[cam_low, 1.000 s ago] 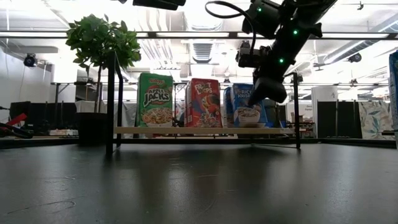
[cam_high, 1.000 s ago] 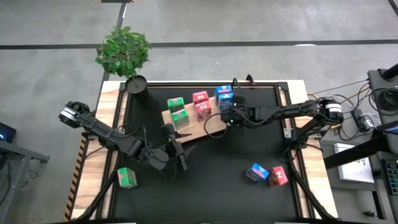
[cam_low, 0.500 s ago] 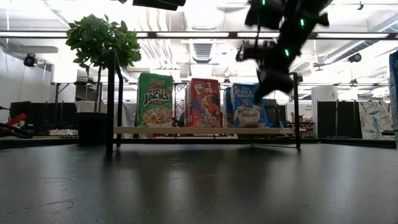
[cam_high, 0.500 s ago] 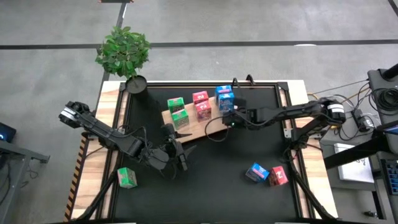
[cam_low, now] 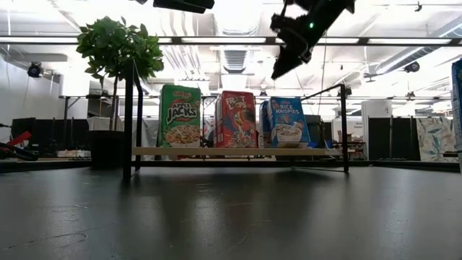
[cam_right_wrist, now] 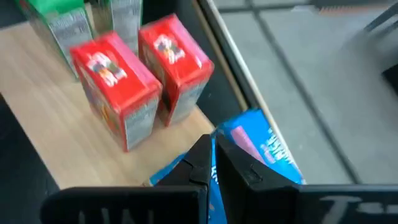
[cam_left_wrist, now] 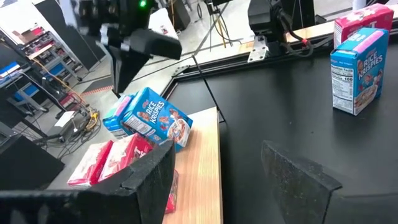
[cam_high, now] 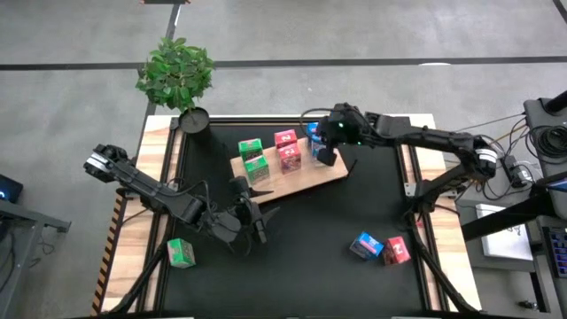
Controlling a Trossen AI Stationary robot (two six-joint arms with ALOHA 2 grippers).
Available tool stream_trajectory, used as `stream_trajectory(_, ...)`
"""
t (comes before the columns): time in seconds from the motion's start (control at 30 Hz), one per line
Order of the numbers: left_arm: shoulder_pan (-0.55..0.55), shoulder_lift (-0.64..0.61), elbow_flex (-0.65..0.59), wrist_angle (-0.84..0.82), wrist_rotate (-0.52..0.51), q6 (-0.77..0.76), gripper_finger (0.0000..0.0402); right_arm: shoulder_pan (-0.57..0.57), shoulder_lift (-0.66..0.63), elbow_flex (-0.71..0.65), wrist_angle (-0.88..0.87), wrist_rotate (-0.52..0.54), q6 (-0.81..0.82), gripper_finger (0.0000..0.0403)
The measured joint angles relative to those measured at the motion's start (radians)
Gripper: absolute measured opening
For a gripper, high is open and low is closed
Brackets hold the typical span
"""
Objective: Stack cereal on shelf
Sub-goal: Align the left blue cereal box with the other blue cereal box on the shelf
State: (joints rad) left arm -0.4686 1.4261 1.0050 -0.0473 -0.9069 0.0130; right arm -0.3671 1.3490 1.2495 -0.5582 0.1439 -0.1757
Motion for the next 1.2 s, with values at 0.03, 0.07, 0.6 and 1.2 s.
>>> stream_trajectory(0.03, 0.000, 0.000, 0.000, -0.003, 0.000, -0.004, 0.0223, -0.011, 0.008, 0.000, -0.007, -0.003, -0.001, 0.0012)
stream_trajectory(0.07, 0.000, 0.000, 0.000, -0.006, 0.000, -0.006, 0.0223, -0.017, 0.013, -0.003, -0.012, -0.003, -0.005, 0.0012)
stream_trajectory(0.6, 0.000, 0.000, 0.000, -0.008, 0.000, 0.001, 0.0223, -0.026, 0.022, -0.044, -0.004, 0.058, -0.027, 0.0012)
stream_trajectory(1.2, 0.000, 0.000, 0.000, -0.007, 0.000, 0.000, 0.0223, 0.021, 0.018, -0.073, -0.036, 0.069, 0.000, 0.0012)
